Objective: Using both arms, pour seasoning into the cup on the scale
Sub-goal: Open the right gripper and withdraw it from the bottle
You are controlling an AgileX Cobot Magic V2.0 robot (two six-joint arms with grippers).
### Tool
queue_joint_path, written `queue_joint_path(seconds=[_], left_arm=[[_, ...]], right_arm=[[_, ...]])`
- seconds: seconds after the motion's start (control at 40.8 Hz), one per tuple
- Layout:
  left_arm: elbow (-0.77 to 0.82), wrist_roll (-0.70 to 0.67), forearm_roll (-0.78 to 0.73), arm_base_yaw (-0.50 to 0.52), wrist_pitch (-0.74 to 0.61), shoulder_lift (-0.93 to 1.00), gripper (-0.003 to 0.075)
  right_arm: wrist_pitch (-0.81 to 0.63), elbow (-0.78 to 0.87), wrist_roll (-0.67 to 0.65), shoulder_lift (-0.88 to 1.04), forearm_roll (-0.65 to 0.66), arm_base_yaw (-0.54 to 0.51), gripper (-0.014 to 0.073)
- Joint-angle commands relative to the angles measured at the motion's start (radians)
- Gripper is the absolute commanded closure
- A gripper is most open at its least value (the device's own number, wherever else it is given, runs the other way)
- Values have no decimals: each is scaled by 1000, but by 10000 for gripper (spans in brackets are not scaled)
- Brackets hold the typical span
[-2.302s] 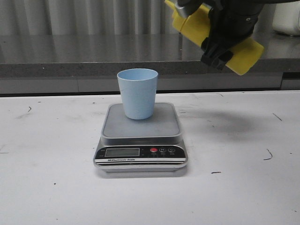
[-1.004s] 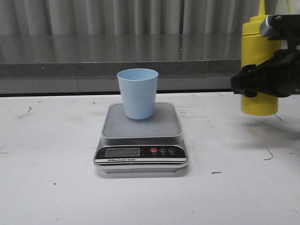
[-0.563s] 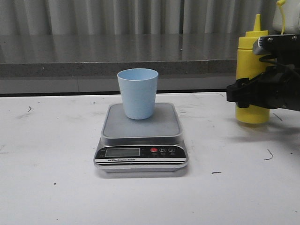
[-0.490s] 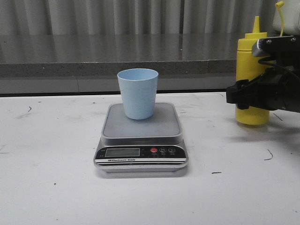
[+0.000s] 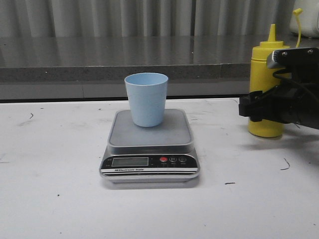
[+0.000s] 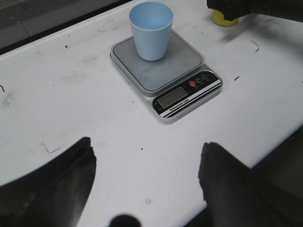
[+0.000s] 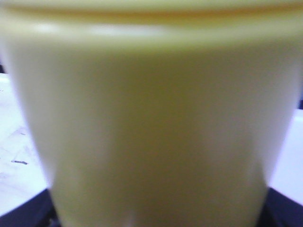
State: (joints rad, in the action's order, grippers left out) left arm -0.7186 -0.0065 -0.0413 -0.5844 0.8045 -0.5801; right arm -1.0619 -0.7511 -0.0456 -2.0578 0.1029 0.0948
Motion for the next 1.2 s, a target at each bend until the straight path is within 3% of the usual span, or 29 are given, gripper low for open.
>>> queue_joint_path(seconds=[0.0,0.073,0.196,0.416,0.784,0.857,0.931,1.176], left_arm=[[-26,-5,7,-7,-71,-3,259],[-26,-5,7,-7,-71,-3,259],[-26,-5,7,-7,-71,-3,259],[-26,-5,7,-7,-71,-3,259],[-26,-5,7,-7,-71,-3,259],[-26,-5,7,-7,-71,-3,259],[-26,-5,7,-7,-71,-3,259],[-26,-5,7,-7,-71,-3,259]], right_arm=[[-123,-22,11,53,0,-4,121],[-122,-22,11,53,0,-4,27],[-103,-22,11,53,-2,-4,-56],[-88,15,11,65,0,-4,-60],[-59,281,11,247,-26,0,-60],[31,322,8,325,-26,0,-60],[220,332,-12,422,-26,0,-60],[1138,243,-48,772,-28,0,-60]])
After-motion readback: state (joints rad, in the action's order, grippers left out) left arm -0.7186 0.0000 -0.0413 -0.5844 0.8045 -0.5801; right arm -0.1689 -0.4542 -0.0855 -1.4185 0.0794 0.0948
